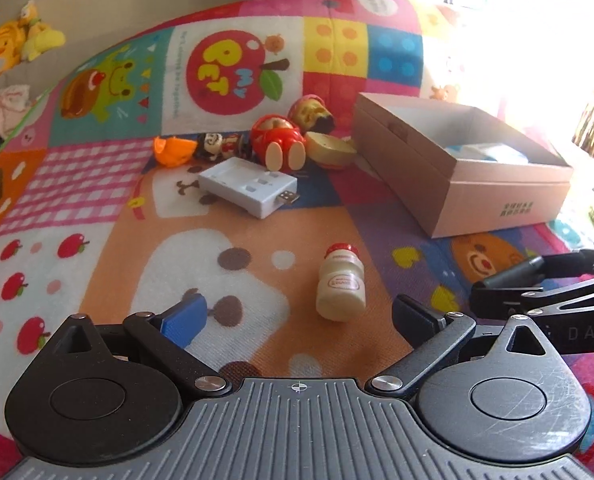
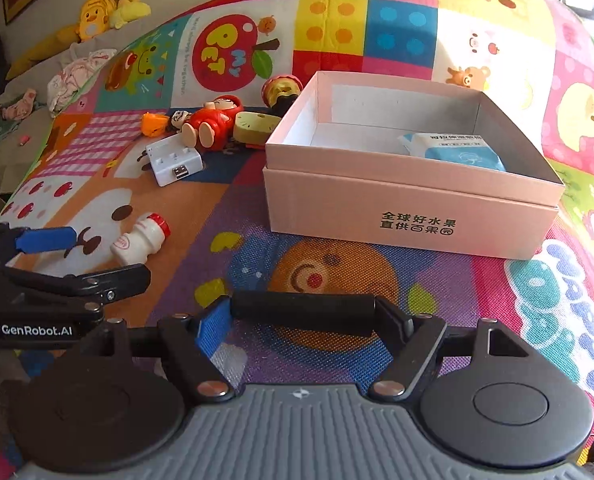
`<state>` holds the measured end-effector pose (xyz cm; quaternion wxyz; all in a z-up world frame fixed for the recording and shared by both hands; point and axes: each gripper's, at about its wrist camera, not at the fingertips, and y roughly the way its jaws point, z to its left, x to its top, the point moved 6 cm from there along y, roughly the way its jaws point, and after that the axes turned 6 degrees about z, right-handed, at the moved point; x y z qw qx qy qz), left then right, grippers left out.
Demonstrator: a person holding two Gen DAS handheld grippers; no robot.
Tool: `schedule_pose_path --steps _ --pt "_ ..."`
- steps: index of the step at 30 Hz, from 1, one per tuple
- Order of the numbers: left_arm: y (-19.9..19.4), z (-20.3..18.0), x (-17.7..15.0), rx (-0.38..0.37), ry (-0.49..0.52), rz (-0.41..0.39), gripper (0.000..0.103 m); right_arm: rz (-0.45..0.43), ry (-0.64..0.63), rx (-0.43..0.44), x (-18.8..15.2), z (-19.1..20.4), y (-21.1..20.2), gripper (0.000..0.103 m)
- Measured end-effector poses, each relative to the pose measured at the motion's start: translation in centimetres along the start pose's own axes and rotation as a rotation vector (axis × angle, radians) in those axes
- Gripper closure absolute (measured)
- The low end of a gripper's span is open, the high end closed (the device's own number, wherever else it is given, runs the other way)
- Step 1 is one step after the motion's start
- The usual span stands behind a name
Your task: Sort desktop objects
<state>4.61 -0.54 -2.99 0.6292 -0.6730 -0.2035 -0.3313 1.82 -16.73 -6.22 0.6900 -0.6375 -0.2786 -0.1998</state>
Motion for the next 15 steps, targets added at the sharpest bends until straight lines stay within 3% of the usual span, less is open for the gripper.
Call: schedule_pose_path --steps 4,9,13,15 --pt "0.4 0.7 0.1 0.129 0.087 0.014 0.002 -0.049 -0.03 -0.026 -0.4 0.5 0.0 0.027" --pt "0.1 2.7 0.5 0.251 0.13 0.016 0.001 -0.051 -0.02 0.005 -0.4 0.2 0.0 0.022" --pt "0.0 3.3 0.6 0.246 0.106 0.029 0.001 -0.046 -0.024 0.017 -0.4 0.4 0.1 0.015" --pt "-0.1 3.0 0.5 0.179 0.09 0.034 0.001 -0.042 -0.024 0.023 -0.4 0.4 0.2 0.011"
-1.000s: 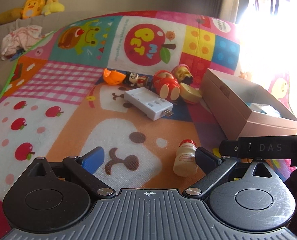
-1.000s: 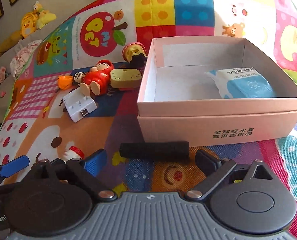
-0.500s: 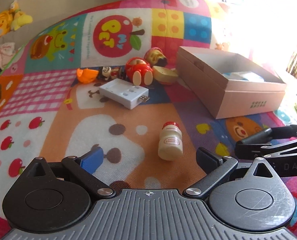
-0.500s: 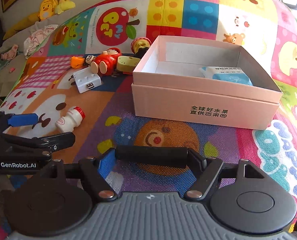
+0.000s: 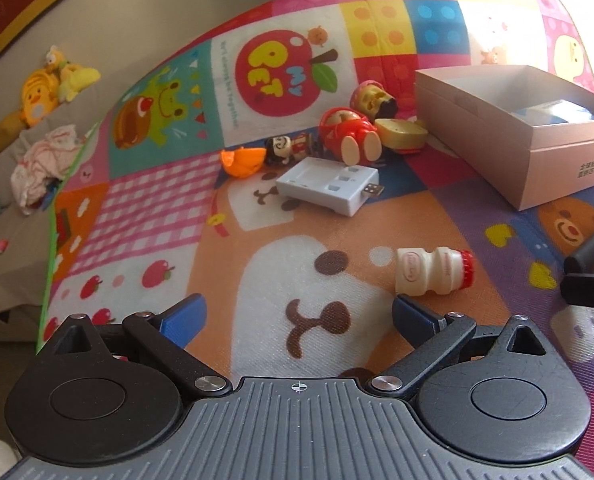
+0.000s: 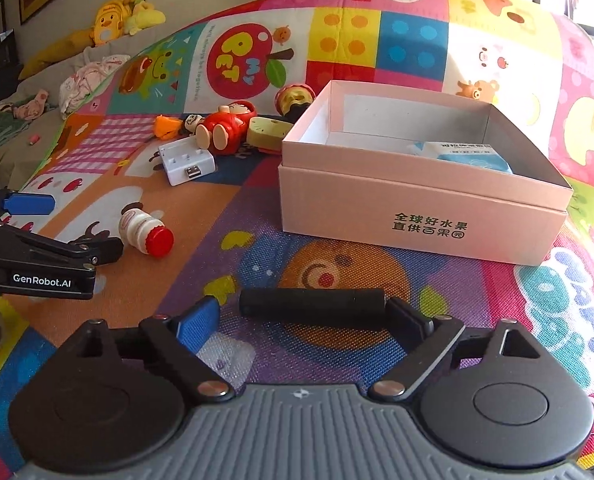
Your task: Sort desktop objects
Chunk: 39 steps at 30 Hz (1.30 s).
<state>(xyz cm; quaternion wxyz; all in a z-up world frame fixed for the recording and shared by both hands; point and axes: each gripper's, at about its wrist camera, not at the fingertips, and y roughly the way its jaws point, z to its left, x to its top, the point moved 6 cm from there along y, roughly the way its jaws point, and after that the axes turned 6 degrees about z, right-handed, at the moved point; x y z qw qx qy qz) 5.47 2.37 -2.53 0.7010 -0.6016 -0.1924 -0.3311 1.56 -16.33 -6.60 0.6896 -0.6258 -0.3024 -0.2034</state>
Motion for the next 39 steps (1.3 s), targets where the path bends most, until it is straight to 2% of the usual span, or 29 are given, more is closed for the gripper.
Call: schedule_pose_path --steps 2,4,7,10,12,14,19,25,28,30,32,33,36,39 --pt "-0.2 -0.8 0.0 -0.104 -0.017 0.008 0.001 0.003 0.001 0.004 0.0 0.0 0.0 0.007" --pt "-0.3 -1.7 0.1 -0.174 -0.021 0.014 0.001 0.014 0.003 0.014 0.0 0.0 0.2 0.001" --pt "-0.3 -3.0 0.4 -0.211 -0.023 0.004 0.002 0.017 0.004 0.018 0.0 0.0 0.2 0.0" --pt "0.1 -3.8 0.9 -0.219 -0.022 -0.004 0.008 0.021 -0.001 0.014 0.0 0.1 0.3 0.0" --pt "0.3 -4.2 1.3 -0.24 -0.034 -0.003 0.019 0.024 -0.006 0.01 -0.1 0.1 0.3 0.0" --pt "0.6 -4.6 1.6 -0.242 -0.033 -0.007 0.024 0.027 -0.008 0.007 -0.1 0.2 0.4 0.0" --pt "0.9 -4.4 1.9 -0.222 -0.053 -0.019 0.055 0.033 0.005 0.018 -0.1 -0.1 0.4 0.0" --pt "0.2 -2.6 0.8 -0.222 -0.114 -0.022 0.055 0.042 -0.01 -0.014 0.1 0.3 0.6 0.0" --pt "-0.5 -1.7 -0.1 -0.22 -0.13 -0.02 0.055 0.037 0.023 -0.042 0.5 0.3 0.9 0.0" --pt "-1.0 -1.2 -0.6 -0.221 -0.141 -0.02 0.055 0.027 0.03 -0.056 0.8 0.4 1.0 0.006" --pt "-1.5 -0.9 -1.1 -0.219 -0.148 -0.021 0.055 0.017 0.01 -0.052 0.9 0.7 0.8 0.022" --pt "-1.8 -0.8 -1.3 -0.218 -0.15 -0.019 0.055 0.018 0.002 -0.044 1.0 0.9 0.6 0.026" --pt "-2.6 -0.8 -2.2 -0.218 -0.146 -0.013 0.055 0.031 -0.009 -0.042 0.9 1.3 -0.2 0.028" --pt "-3.5 -1.0 -2.8 -0.242 -0.145 -0.006 0.055 0.056 -0.017 0.0 0.7 1.2 -1.7 0.028"
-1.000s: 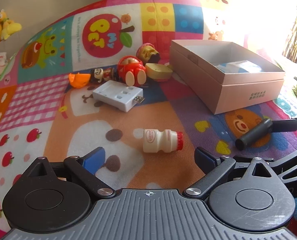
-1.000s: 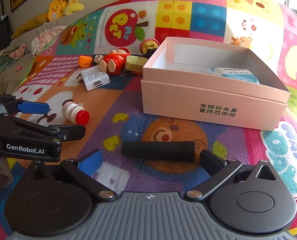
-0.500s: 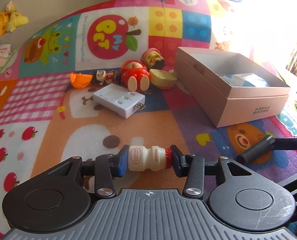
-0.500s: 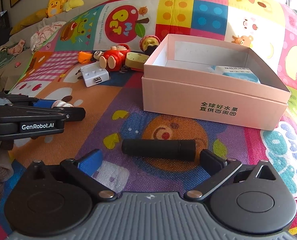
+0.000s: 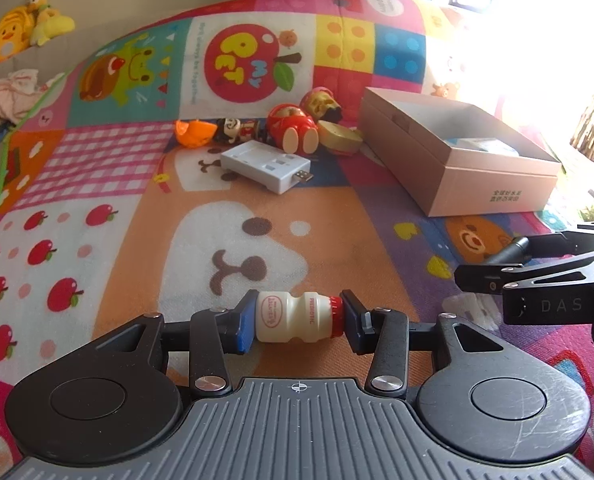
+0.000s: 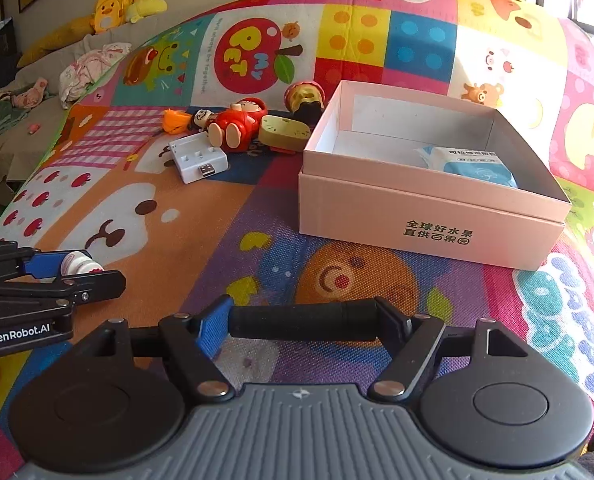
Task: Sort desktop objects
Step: 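Grasp the yogurt bottle with the left gripper while the right gripper grasps the foam tube, then carry the yogurt bottle into the pink box with the left gripper while the right drops the tube in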
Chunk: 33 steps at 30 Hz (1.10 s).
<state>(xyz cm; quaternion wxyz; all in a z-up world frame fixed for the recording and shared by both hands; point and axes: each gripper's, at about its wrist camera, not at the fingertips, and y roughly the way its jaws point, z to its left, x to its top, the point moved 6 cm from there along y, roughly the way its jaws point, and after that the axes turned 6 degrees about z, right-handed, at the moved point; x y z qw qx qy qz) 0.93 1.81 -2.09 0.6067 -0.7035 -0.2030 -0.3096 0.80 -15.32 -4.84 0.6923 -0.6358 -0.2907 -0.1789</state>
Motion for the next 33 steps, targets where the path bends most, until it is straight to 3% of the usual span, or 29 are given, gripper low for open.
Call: schedule_pose_path --steps 4,6,11,14,19,22,23,24,25,28,33 --pt "-1.5 -1.4 0.4 -0.03 0.032 -0.014 0.055 0.043 0.021 0.12 0.4 -1.5 -3.9 0.028" --pt "-2.5 -2.8 1.4 -0.027 0.088 -0.052 0.055 0.006 0.021 0.134 1.3 -3.0 -6.8 0.028" --pt "-4.4 -7.3 6.4 -0.075 0.209 -0.171 0.055 -0.18 -0.028 -0.027 4.7 -8.0 -13.3 0.028" --pt "-4.0 -10.7 9.5 -0.127 0.265 -0.232 0.055 -0.234 0.013 -0.055 7.1 -10.8 -14.6 0.028" --pt "0.2 -14.7 13.2 -0.177 0.28 -0.223 0.055 -0.212 0.105 -0.034 11.7 -14.5 -11.6 0.028" --pt "3.1 -15.2 14.7 -0.161 0.249 -0.23 0.053 -0.204 0.125 -0.074 14.9 -15.9 -8.0 0.028" --pt "3.8 -15.0 15.1 -0.162 0.231 -0.234 0.038 -0.217 0.128 -0.097 16.0 -16.3 -6.8 0.028" --pt "4.5 -14.7 15.4 -0.171 0.217 -0.229 0.02 -0.22 0.141 -0.104 16.9 -16.8 -5.7 0.027" --pt "5.0 -14.1 15.4 -0.174 0.2 -0.225 0.016 -0.205 0.16 -0.094 17.7 -17.3 -4.5 0.021" --pt "5.2 -12.0 14.6 -0.163 0.182 -0.225 0.013 -0.151 0.247 -0.039 18.5 -18.5 -1.8 0.02" --pt "5.8 -5.6 12.3 -0.045 0.114 -0.212 0.009 -0.089 0.252 -0.047 17.4 -17.7 1.0 0.02"
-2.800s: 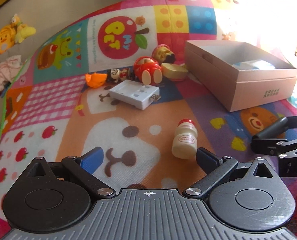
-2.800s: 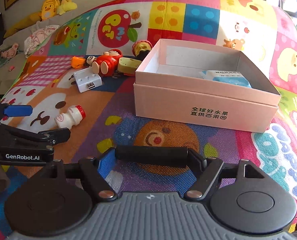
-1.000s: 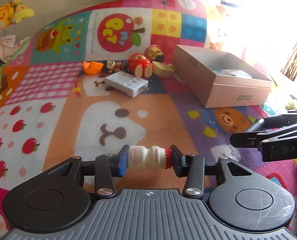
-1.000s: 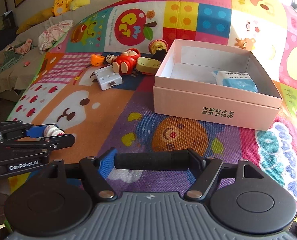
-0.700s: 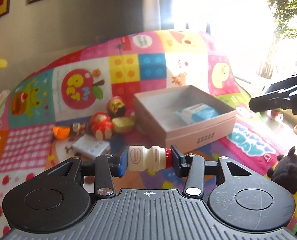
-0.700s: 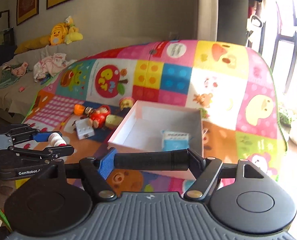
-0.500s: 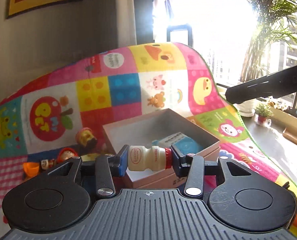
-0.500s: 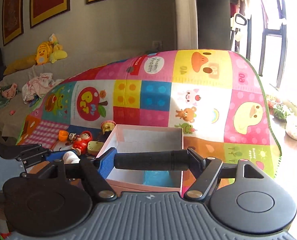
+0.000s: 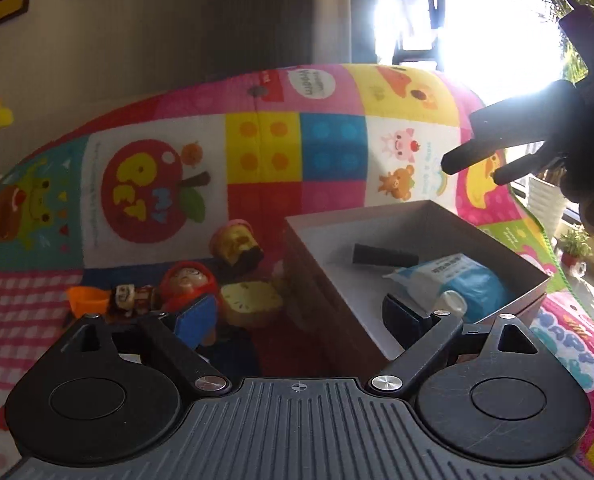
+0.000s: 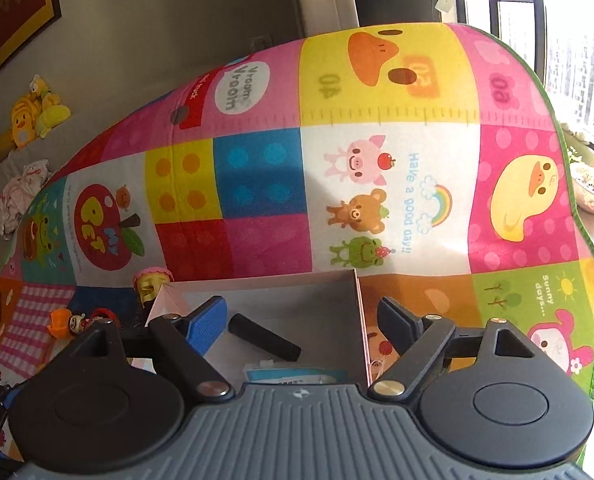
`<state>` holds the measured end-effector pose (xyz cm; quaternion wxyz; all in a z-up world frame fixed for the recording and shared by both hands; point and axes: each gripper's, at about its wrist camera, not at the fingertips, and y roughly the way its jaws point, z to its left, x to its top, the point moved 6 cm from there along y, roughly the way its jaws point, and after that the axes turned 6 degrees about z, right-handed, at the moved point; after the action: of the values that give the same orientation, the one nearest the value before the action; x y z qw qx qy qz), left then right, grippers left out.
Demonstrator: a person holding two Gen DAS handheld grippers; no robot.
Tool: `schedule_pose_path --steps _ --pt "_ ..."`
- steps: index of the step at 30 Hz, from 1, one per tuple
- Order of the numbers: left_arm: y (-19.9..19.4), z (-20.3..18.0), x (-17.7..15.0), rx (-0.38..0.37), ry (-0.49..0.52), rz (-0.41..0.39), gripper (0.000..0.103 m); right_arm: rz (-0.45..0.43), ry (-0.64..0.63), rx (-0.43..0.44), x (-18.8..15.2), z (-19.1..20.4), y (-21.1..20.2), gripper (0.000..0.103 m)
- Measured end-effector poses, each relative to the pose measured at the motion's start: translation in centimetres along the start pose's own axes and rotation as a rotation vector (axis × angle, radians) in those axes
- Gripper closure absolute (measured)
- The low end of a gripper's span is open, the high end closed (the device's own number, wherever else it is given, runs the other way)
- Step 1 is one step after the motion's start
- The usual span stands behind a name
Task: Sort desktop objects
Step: 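Carry the yogurt bottle into the pink box with the left gripper while the right drops the tube in, then grasp the pink-lidded yellow toy with the right gripper and set it on the mat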
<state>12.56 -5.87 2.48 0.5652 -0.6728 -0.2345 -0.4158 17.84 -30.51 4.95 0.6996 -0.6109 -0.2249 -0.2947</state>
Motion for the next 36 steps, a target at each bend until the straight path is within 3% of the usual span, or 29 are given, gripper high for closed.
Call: schedule_pose_path --steps 7,10,13,17,21,22,23,24,28,36 --pt "1.3 7.6 -3.6 0.155 -0.16 0.076 0.009 0.056 -0.169 0.012 -0.5 7.4 2.7 0.02" --pt "1.7 8.8 -4.7 0.125 -0.218 0.098 0.009 0.095 -0.216 0.06 0.4 11.9 5.0 0.02" --pt "1.3 9.0 -4.8 0.096 -0.246 0.07 0.006 0.16 -0.231 0.083 1.9 16.0 8.7 0.02" --pt "0.8 8.8 -4.9 0.069 -0.252 0.04 0.006 0.195 -0.286 -0.016 3.5 19.5 14.8 0.02" --pt "1.1 9.4 -5.0 0.047 -0.297 0.05 0.005 0.272 -0.31 -0.097 3.1 20.5 19.6 0.021" --pt "1.1 9.5 -5.1 0.039 -0.311 0.053 0.005 0.285 -0.323 -0.104 2.8 20.7 20.2 0.031" --pt "1.2 9.7 -5.1 0.031 -0.322 0.054 0.004 0.303 -0.34 -0.115 2.4 20.8 20.6 0.047" --pt "1.1 9.8 -5.1 0.027 -0.328 0.054 0.004 0.315 -0.345 -0.128 2.1 20.8 20.7 0.047" --pt "1.0 9.6 -5.1 0.023 -0.316 0.041 0.004 0.255 -0.353 -0.114 2.1 20.2 17.5 0.047" --pt "0.5 8.6 -4.9 0.028 -0.244 0.013 0.003 0.161 -0.399 0.112 -2.2 18.3 1.8 0.047"
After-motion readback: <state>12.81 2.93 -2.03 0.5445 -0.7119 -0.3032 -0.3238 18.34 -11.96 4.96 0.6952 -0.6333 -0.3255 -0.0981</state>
